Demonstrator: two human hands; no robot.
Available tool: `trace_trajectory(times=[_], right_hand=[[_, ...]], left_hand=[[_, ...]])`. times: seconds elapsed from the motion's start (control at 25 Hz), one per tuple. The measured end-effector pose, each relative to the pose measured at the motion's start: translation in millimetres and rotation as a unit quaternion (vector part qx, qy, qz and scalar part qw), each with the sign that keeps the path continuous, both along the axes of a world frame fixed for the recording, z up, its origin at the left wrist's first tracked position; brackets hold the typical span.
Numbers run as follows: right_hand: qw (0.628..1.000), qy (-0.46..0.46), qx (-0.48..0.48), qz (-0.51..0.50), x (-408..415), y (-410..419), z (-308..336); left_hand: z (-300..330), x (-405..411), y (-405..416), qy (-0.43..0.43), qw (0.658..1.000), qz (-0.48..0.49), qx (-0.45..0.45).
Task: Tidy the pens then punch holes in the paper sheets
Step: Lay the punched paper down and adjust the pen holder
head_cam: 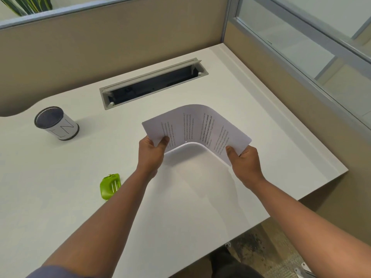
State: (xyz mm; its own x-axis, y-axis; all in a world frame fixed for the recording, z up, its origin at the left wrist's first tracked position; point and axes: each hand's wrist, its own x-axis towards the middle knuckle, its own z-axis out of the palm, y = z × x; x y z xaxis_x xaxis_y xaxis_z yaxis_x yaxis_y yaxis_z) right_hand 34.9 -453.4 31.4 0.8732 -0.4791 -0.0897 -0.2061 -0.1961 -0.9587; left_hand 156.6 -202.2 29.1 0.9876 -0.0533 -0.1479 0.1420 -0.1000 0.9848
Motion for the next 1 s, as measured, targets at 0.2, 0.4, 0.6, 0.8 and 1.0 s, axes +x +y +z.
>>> trace_trajectory(times=[0.2, 0.4, 0.6, 0.8, 1.0], right_hand=[[1.0, 0.018, 0.004, 0.002, -2.2, -2.1, 3.0], [0.996, 0.02, 0.076, -0.032, -5.2, -15.1, 20.2], [0.965, 0.027, 0.231, -0.12, -20.0, -45.3, 25.9], [0.933, 0.11, 0.292, -0.18, -32.9, -67.5, 4.6], [0.919, 0.158, 0.292, -0.215, -34.2, -75.3, -18.3]], left_hand=[[1.1, -2.2, 0.6, 0.003, 1.0, -0.016, 0.023], [41.9, 31.2, -14.0, -0.043, 0.984, -0.099, 0.143], [89.1, 90.8, -70.5, -0.034, 0.904, -0.247, 0.347], [75.7, 117.3, -136.7, -0.081, 0.838, -0.323, 0.432], [33.3, 131.4, -185.5, -0.101, 0.817, -0.335, 0.459]])
